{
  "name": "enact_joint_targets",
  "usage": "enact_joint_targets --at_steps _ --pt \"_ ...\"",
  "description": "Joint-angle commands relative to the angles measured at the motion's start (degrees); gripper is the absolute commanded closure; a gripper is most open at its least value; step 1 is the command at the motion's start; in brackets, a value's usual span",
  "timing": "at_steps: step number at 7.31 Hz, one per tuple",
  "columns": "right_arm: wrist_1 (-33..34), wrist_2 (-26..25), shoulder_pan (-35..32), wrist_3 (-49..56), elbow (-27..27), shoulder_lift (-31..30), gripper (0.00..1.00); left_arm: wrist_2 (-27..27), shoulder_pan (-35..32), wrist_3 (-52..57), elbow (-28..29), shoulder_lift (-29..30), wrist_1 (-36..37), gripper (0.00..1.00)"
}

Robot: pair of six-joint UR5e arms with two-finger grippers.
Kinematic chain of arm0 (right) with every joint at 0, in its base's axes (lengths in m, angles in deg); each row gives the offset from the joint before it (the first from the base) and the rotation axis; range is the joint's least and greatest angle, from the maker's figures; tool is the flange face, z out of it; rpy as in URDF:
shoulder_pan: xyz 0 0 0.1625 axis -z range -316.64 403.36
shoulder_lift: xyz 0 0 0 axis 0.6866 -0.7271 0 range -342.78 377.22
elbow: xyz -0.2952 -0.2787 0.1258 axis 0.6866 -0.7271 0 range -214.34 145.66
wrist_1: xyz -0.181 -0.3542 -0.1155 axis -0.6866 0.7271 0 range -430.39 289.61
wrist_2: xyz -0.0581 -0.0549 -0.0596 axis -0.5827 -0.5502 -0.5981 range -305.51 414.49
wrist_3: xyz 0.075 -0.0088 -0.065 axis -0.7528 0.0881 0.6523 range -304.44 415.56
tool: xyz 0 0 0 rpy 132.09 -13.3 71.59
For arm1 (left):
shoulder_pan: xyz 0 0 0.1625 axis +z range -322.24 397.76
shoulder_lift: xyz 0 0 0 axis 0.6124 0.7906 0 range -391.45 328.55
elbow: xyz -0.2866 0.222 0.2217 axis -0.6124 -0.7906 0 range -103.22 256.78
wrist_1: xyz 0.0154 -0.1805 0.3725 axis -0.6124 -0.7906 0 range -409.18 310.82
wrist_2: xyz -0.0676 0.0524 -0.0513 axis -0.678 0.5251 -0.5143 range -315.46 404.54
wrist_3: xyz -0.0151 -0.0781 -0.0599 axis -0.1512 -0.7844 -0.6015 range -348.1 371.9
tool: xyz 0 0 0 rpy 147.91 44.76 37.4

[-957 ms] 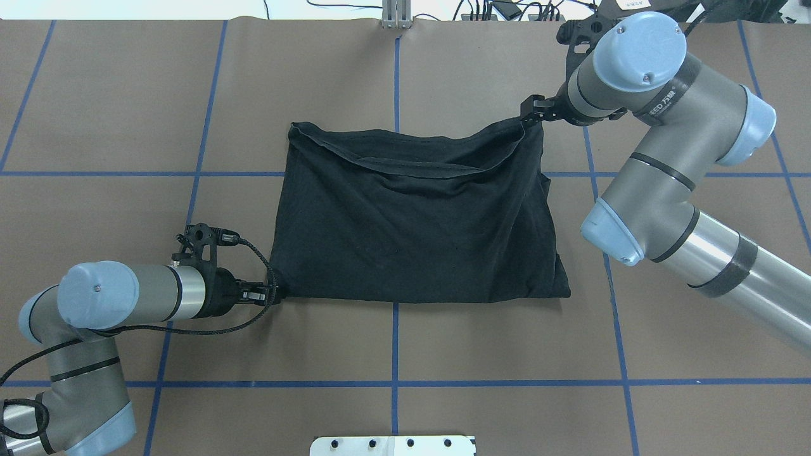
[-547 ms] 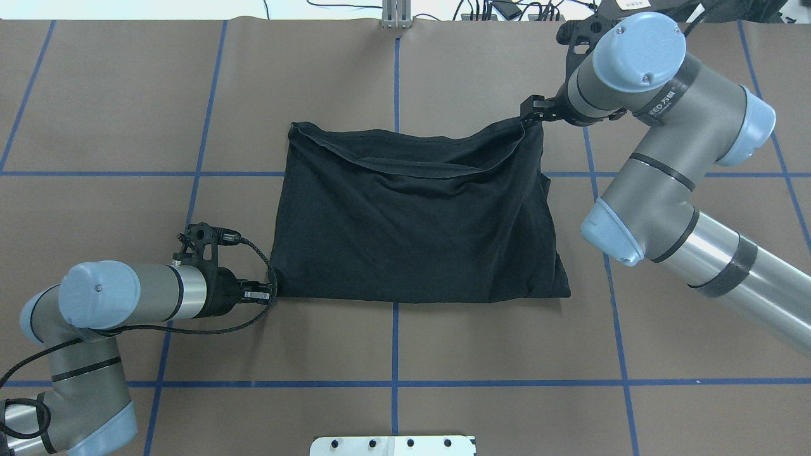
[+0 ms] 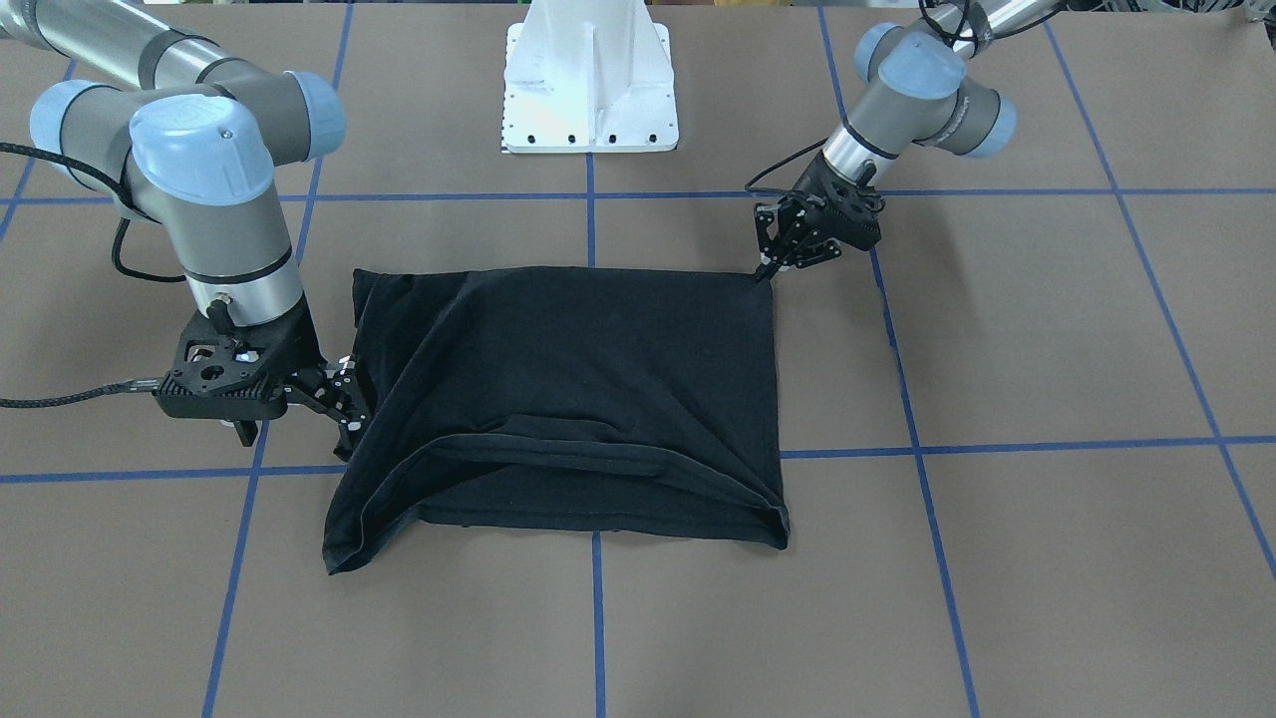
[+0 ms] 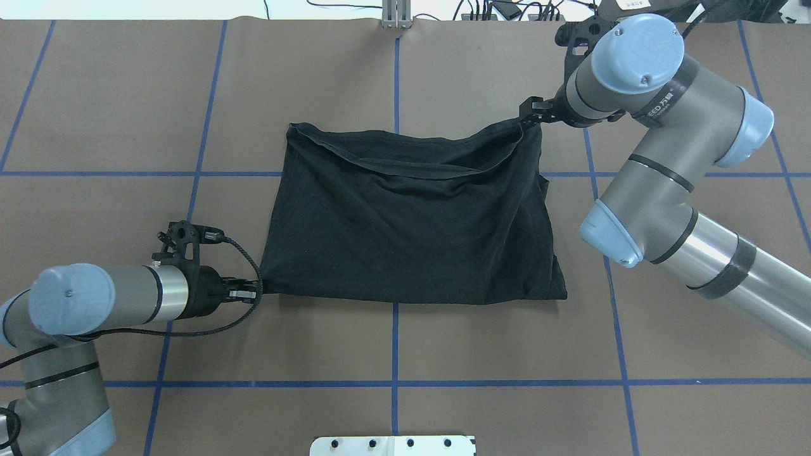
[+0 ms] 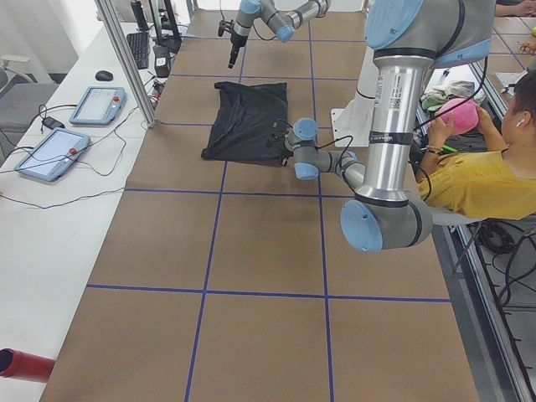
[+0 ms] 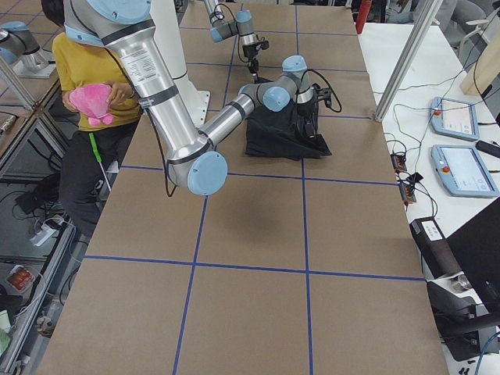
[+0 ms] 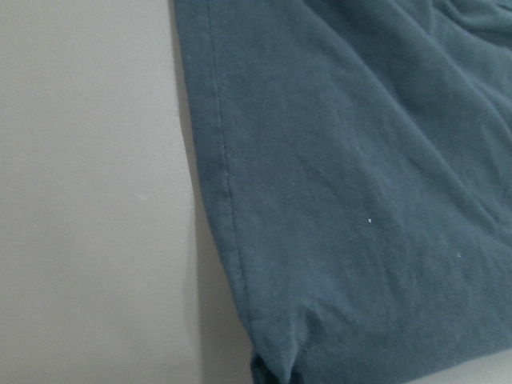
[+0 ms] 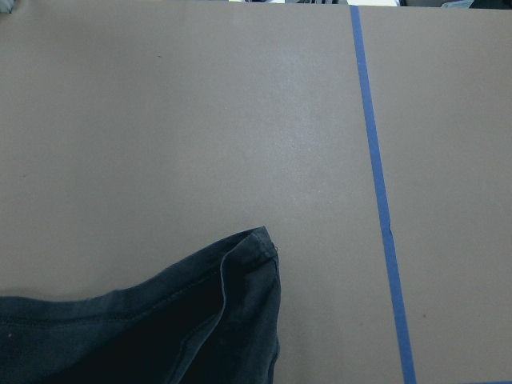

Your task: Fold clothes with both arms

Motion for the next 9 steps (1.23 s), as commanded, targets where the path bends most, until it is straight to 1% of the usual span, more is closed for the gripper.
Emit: enact_joint_targets --at_steps 1,2,3,4,5,6,7,8,9 --pt "0.0 0.0 1.31 -0.32 0.17 0.4 0.01 -1.03 -4.18 9.58 -1.83 -2.98 0.15 1.0" --pt "0.0 0.0 1.84 -0.32 0.17 0.66 0.01 -1.29 -8.99 15.49 0.09 -2.89 0.15 1.0" --pt "0.0 0.0 2.11 -0.67 0.34 0.84 0.01 -1.99 -14.26 21.29 3.24 -2.54 -0.02 1.0" --pt "0.0 0.0 2.72 -1.02 0.6 1.02 0.01 -6.0 -20.58 27.53 8.41 -1.23 -0.28 1.0" --pt "0.0 0.0 3.25 -1.11 0.87 1.1 0.01 -8.13 -26.3 33.6 14.9 3.91 -0.29 1.0" --pt "0.0 -0.09 3.51 -1.29 0.96 1.1 0.01 -9.8 -30.18 37.31 23.84 10.66 -0.29 1.0" --pt "0.0 -0.09 4.04 -1.55 0.96 1.1 0.01 -9.82 -32.39 39.18 34.02 19.35 -0.37 1.0" --pt "0.0 -0.09 4.3 -1.73 1.05 1.1 0.01 -9.82 -33.9 39.63 42.65 26.92 -0.46 1.0" --pt "-0.87 -0.18 4.92 -2.6 0.87 1.19 0.01 -9.82 -34.87 40.16 48.83 31.78 -0.55 1.0"
